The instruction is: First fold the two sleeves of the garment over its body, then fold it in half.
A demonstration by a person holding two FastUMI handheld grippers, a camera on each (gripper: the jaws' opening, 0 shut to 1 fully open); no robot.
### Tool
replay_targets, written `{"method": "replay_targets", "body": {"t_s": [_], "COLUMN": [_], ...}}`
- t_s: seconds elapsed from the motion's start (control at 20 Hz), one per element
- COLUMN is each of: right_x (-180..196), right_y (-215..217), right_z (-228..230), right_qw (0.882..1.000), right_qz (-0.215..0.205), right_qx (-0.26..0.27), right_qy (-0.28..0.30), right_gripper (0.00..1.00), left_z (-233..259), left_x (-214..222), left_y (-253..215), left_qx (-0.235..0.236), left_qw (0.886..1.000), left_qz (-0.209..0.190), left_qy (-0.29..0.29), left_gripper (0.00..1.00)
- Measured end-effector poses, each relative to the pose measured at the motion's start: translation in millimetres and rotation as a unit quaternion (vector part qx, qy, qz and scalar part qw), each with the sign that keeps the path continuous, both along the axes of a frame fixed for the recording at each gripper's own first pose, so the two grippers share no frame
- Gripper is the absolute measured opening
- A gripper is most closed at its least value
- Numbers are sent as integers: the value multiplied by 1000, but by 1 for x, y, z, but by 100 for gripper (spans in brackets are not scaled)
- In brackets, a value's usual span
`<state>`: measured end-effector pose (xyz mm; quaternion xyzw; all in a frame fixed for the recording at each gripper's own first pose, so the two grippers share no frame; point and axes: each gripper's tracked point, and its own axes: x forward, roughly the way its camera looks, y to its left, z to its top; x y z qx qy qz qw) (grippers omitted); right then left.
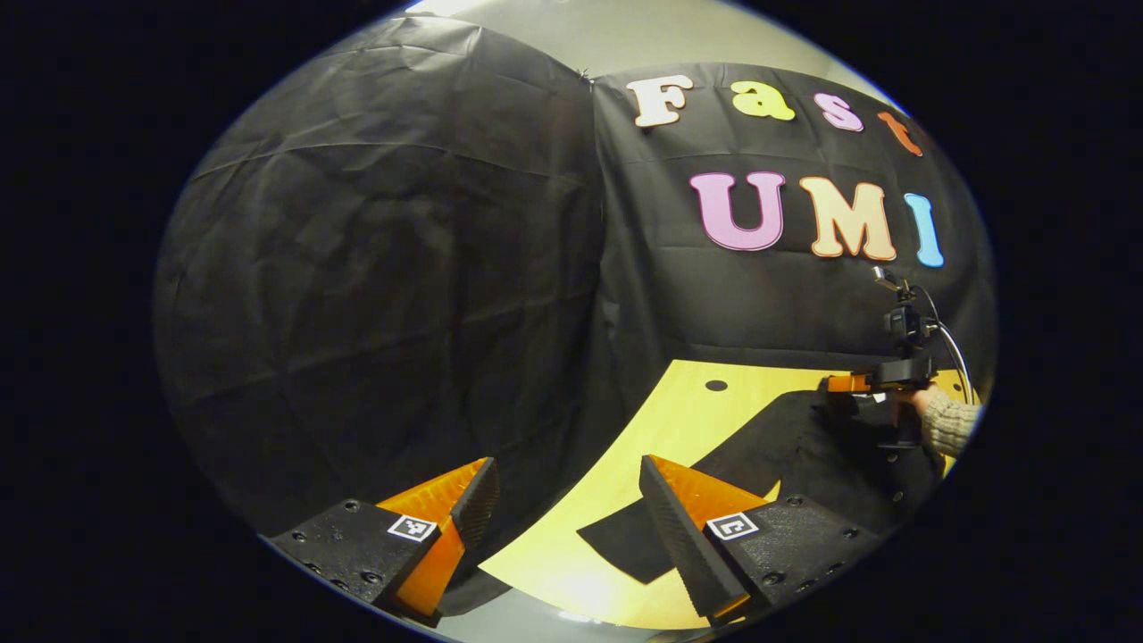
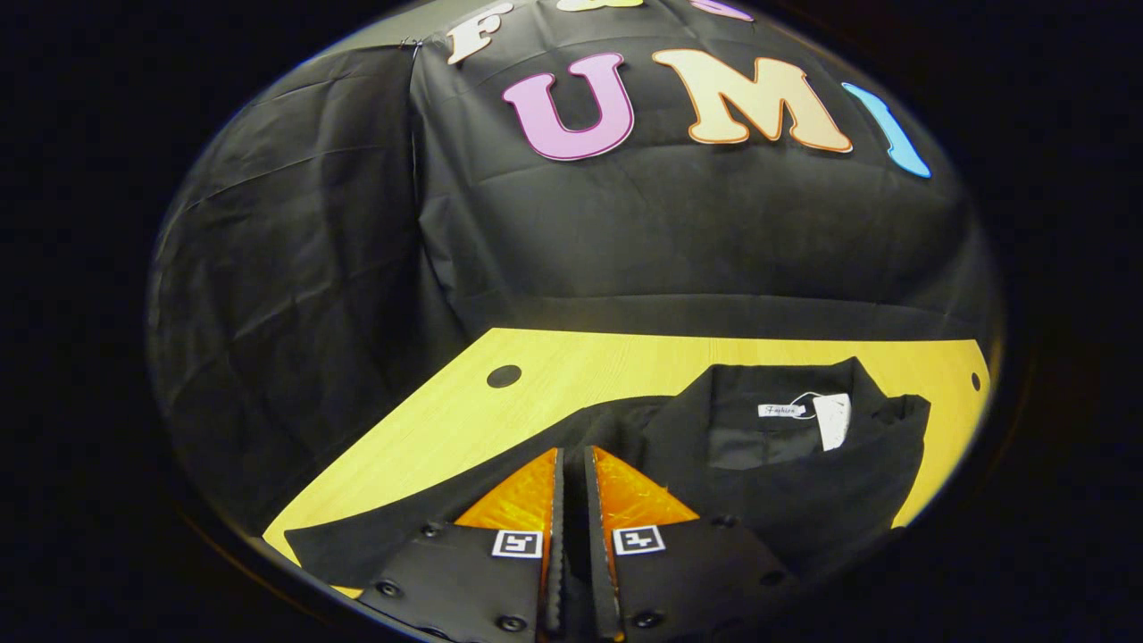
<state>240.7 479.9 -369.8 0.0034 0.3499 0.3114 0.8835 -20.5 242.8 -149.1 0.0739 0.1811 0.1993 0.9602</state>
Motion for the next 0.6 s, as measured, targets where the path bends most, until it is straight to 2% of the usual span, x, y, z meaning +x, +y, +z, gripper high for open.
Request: {"method": "replay_targets", "body": {"t_s": [0.05, 0.1, 0.4, 0.45, 0.5, 0.55, 0.6], "right_x": [0, -2, 0, 0, 2, 1, 0], "right_y": [-2, 2, -10, -13, -15, -19, -25], "right_z": [-2, -7, -13, -12, -8, -1, 5], "right_qw": [1000, 1000, 1000, 999, 999, 999, 999], "right_qz": [0, 3, -10, -13, -18, -24, -28], "right_qx": [-3, -1, -29, -28, -28, -27, -25], "right_qy": [0, 6, -4, -9, -12, -17, -21], "right_gripper": [12, 20, 91, 92, 99, 95, 99], "left_z": [-3, -8, -30, -34, -39, -44, -49], "left_x": [3, 7, 21, 22, 24, 27, 30], "left_y": [-4, -8, -16, -17, -18, -21, -23], "left_qx": [-3, -6, -18, -20, -21, -25, -28], "left_qw": [1000, 1000, 999, 999, 999, 998, 998], "left_qz": [-6, -11, -35, -39, -44, -49, -52], "left_qy": [0, 2, 9, 10, 13, 17, 19], "left_gripper": [94, 92, 94, 94, 94, 91, 94]}}
